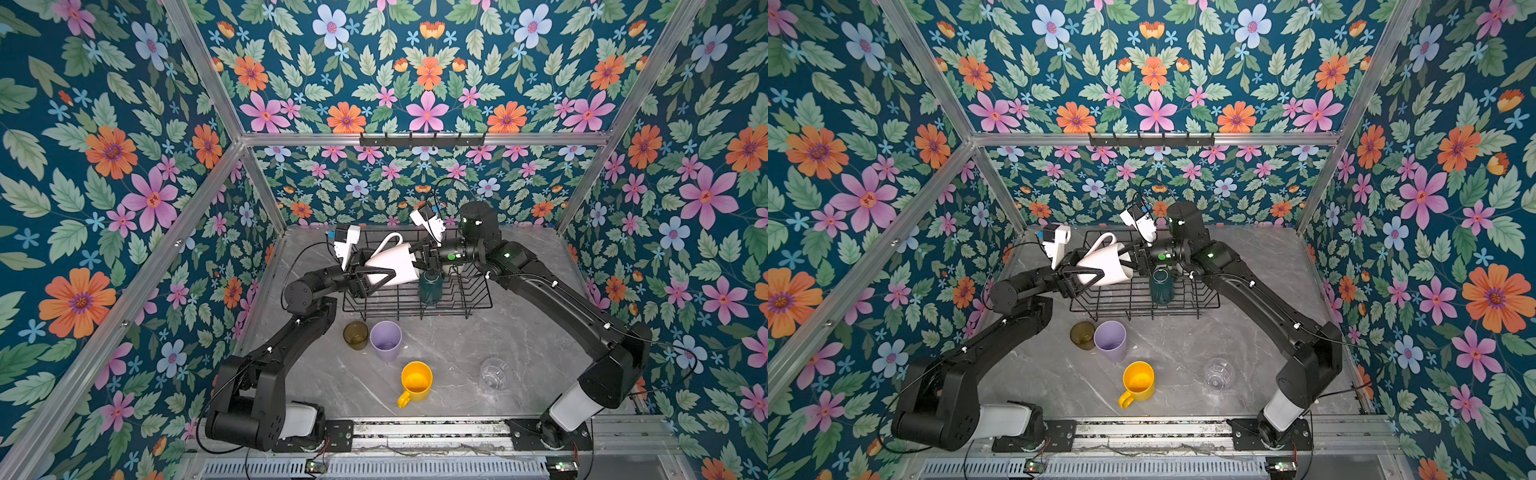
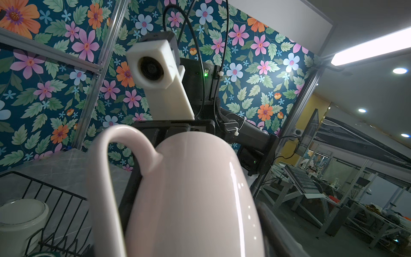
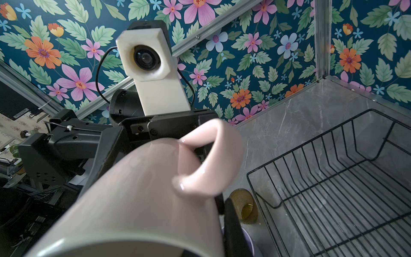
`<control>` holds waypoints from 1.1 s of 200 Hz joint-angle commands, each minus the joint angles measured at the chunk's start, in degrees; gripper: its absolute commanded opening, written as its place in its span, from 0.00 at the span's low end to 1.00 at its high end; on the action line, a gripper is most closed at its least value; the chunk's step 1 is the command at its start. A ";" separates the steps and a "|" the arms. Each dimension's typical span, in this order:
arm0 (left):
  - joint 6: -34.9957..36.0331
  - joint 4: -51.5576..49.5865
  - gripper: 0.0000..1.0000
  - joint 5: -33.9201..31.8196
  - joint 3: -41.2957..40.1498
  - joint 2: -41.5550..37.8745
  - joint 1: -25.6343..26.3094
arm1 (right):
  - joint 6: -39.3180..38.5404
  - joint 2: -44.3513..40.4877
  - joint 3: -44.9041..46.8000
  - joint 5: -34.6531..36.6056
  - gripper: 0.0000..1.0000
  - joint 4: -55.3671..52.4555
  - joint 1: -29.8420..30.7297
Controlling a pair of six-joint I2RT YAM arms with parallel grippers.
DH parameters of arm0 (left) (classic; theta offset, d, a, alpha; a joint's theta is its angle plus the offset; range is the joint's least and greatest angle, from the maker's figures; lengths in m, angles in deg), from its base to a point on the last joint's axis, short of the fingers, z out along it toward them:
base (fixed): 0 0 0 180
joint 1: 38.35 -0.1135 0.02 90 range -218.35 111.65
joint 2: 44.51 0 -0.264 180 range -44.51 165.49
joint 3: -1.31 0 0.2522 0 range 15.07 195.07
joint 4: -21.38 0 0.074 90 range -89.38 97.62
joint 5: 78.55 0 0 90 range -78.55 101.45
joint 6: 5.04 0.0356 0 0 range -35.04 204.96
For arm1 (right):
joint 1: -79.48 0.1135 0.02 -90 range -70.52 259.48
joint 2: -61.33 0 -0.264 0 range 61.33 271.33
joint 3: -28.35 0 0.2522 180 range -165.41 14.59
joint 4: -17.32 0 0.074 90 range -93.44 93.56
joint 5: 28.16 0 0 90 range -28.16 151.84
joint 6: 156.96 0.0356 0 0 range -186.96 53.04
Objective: Load cups into a dish rack
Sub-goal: Place the cup upside down at the dish rack.
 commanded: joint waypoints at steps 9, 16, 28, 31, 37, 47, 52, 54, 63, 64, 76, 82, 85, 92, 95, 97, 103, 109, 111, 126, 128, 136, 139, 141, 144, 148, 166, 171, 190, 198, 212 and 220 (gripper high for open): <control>-1.74 4.57 0.36 8.29 0.55 -0.23 2.09 | 0.70 0.77 -0.20 0.42 0.00 5.61 1.19; -1.73 4.57 0.35 8.32 0.56 -0.22 2.09 | 0.84 0.77 -0.12 0.81 0.00 5.55 1.24; -1.76 4.57 0.32 8.36 0.62 -0.23 2.09 | 0.96 0.77 -0.03 1.47 0.00 5.47 1.19; -1.76 4.57 0.30 8.36 0.67 -0.24 2.09 | 0.98 0.77 -0.03 1.56 0.00 5.46 1.15; -1.77 4.57 0.27 8.37 0.67 -0.38 2.08 | 1.00 0.79 -0.12 1.65 0.00 5.49 1.21; -1.78 4.58 0.21 8.30 0.73 -0.60 2.09 | 1.17 0.77 -0.29 1.77 0.00 5.40 1.20; -1.66 4.59 0.18 8.27 0.77 -0.69 2.07 | 1.30 0.77 -0.38 1.89 0.00 5.32 1.20; -1.70 4.58 0.17 8.21 0.77 -0.76 2.09 | 1.33 0.77 -0.38 1.97 0.00 5.34 1.22; -1.74 4.51 0.12 8.10 0.87 -0.77 2.01 | 1.45 0.77 -0.38 2.34 0.00 5.28 1.19; -1.69 4.54 0.11 8.10 0.88 -0.79 2.01 | 1.44 0.77 -0.38 2.36 0.00 5.28 1.19; -1.84 4.57 0.07 7.84 1.06 -0.77 2.08 | 1.63 0.77 -0.38 2.64 0.00 5.22 1.20; -1.98 4.57 0.07 7.68 1.21 -0.79 2.08 | 1.71 0.77 -0.38 2.73 0.00 5.19 1.20; -2.05 4.57 0.06 7.66 1.28 -0.74 2.09 | 1.78 0.77 -0.38 2.81 0.00 5.13 1.15; -2.08 4.57 0.04 7.49 1.49 -0.80 2.04 | 1.92 0.77 -0.38 3.03 0.00 4.90 1.15; -2.06 4.57 0.03 7.45 1.50 -0.81 2.04 | 1.89 0.77 -0.30 3.14 0.01 4.89 1.19; -2.02 4.57 0.02 7.41 1.59 -0.76 2.08 | 1.90 0.77 -0.30 3.23 0.02 4.79 1.20; -2.08 4.59 0.00 7.33 1.76 -0.80 2.01 | 1.95 0.77 -0.23 3.34 0.05 4.75 1.20; -2.07 4.49 0.00 7.22 1.96 -0.67 2.01 | 1.93 0.61 -0.05 3.35 0.08 4.73 1.20; -2.00 4.42 0.00 7.22 2.01 -0.71 1.98 | 1.95 0.62 0.03 3.35 0.09 4.68 1.13; -2.02 3.84 0.00 6.83 2.56 -0.46 1.81 | 1.90 0.22 0.52 3.72 0.16 4.65 1.11; -1.99 3.80 0.00 6.81 2.62 -0.42 1.82 | 1.88 0.24 0.61 3.77 0.17 4.60 1.09; -1.76 3.44 0.00 6.57 2.87 -0.37 1.63 | 1.90 0.01 0.91 3.87 0.18 4.67 1.03; -1.82 3.37 0.00 6.52 2.90 -0.30 1.63 | 1.89 -0.08 0.98 3.87 0.18 4.68 1.09; -1.80 3.35 0.00 6.38 2.95 -0.33 1.58 | 1.92 -0.10 1.01 3.90 0.19 4.74 1.11; -1.78 3.27 0.00 6.30 3.07 -0.31 1.57 | 2.02 -0.10 1.10 4.00 0.19 4.66 0.97; -1.73 3.13 0.00 6.19 3.17 -0.29 1.44 | 2.05 -0.21 1.20 4.17 0.20 4.66 0.99; -0.96 2.29 0.00 5.60 3.53 -0.34 1.27 | 2.18 -0.59 1.81 4.83 0.26 4.88 0.91; -0.49 1.56 0.00 5.42 3.63 -0.29 1.30 | 2.35 -0.75 2.11 4.92 0.28 4.92 0.85; 1.49 -1.28 0.00 4.98 3.90 -0.76 1.17 | 2.84 -1.24 3.06 5.43 0.32 5.53 0.56; 2.65 -2.67 0.00 4.77 3.88 -1.18 1.13 | 3.06 -1.49 3.58 5.54 0.34 5.90 0.37; 6.11 -7.07 0.00 4.37 3.97 -2.18 1.04 | 3.44 -1.93 4.18 5.79 0.37 6.10 0.07; 8.85 -10.58 0.00 4.08 4.01 -2.91 1.03 | 3.59 -2.12 4.51 5.81 0.38 6.15 -0.20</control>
